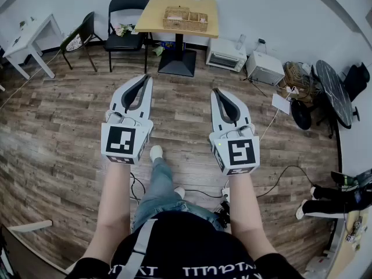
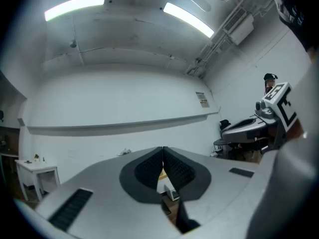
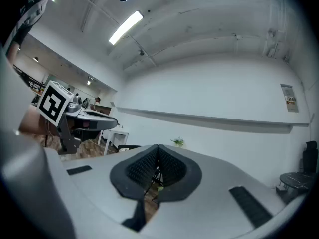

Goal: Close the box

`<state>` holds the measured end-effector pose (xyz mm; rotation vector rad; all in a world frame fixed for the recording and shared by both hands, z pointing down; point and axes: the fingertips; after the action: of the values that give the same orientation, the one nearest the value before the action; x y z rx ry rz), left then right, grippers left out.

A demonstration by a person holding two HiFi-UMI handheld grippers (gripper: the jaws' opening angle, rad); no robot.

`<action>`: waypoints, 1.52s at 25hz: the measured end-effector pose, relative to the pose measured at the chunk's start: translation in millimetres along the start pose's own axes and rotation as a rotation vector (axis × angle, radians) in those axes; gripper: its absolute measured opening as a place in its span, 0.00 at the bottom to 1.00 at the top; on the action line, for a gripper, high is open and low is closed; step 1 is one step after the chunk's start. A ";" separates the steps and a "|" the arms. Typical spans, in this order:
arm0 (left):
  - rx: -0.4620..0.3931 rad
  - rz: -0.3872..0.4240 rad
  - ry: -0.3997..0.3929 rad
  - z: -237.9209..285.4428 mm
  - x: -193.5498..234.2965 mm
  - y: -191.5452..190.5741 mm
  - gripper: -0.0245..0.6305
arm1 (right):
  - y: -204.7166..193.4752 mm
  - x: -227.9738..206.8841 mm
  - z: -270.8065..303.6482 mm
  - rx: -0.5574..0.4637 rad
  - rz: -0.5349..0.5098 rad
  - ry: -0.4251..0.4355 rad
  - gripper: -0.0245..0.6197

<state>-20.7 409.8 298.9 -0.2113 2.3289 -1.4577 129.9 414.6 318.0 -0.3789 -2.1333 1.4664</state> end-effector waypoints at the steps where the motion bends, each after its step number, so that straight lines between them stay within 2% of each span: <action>1: 0.000 0.004 0.000 -1.6 -2.7 2.0 0.06 | 2.7 -0.7 -3.2 -0.006 0.002 0.000 0.06; 7: -0.003 0.004 0.008 -4.8 -5.0 7.1 0.06 | 12.4 -5.9 -11.5 -0.037 0.020 -0.015 0.06; 10: -0.007 0.003 0.016 -3.6 -1.3 5.3 0.06 | 4.6 -8.6 -7.7 -0.010 0.110 -0.024 0.07; 11: -0.010 0.002 0.018 -1.8 0.5 4.1 0.06 | 0.2 -8.6 -4.4 0.009 0.137 -0.018 0.17; 12: -0.011 0.002 0.019 0.8 2.4 2.2 0.06 | -4.6 -8.9 -0.4 0.029 0.154 -0.011 0.39; 13: -0.009 0.000 0.020 3.9 4.3 -0.1 0.06 | -9.0 -10.3 3.8 0.046 0.160 -0.011 0.50; 14: -0.007 -0.002 0.021 7.3 6.3 -2.5 0.06 | -12.9 -12.6 7.9 0.058 0.159 -0.017 0.53; 21: 0.004 -0.021 0.038 48.6 35.6 -31.5 0.06 | -32.7 -30.0 51.3 0.060 0.215 -0.013 0.53; 27: 0.011 -0.039 0.060 99.2 76.3 -64.6 0.06 | -58.2 -64.3 113.2 0.087 0.139 -0.047 0.53; 31: 0.012 -0.052 0.075 134.4 112.1 -92.3 0.06 | -77.5 -74.8 165.8 0.095 0.126 -0.040 0.53; 38: 0.004 -0.058 0.055 199.3 170.8 -128.9 0.06 | -104.6 -90.2 253.9 0.106 0.097 -0.060 0.53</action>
<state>-107.6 130.7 295.4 -0.2424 2.3818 -1.5132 68.5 132.1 320.7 -0.4098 -2.0990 1.6570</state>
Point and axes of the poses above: the fingertips, and each gripper's own axes: z forward along the fingers, x to its left, y out of its top, and after that the axes turned 14 degrees about -x, right-handed
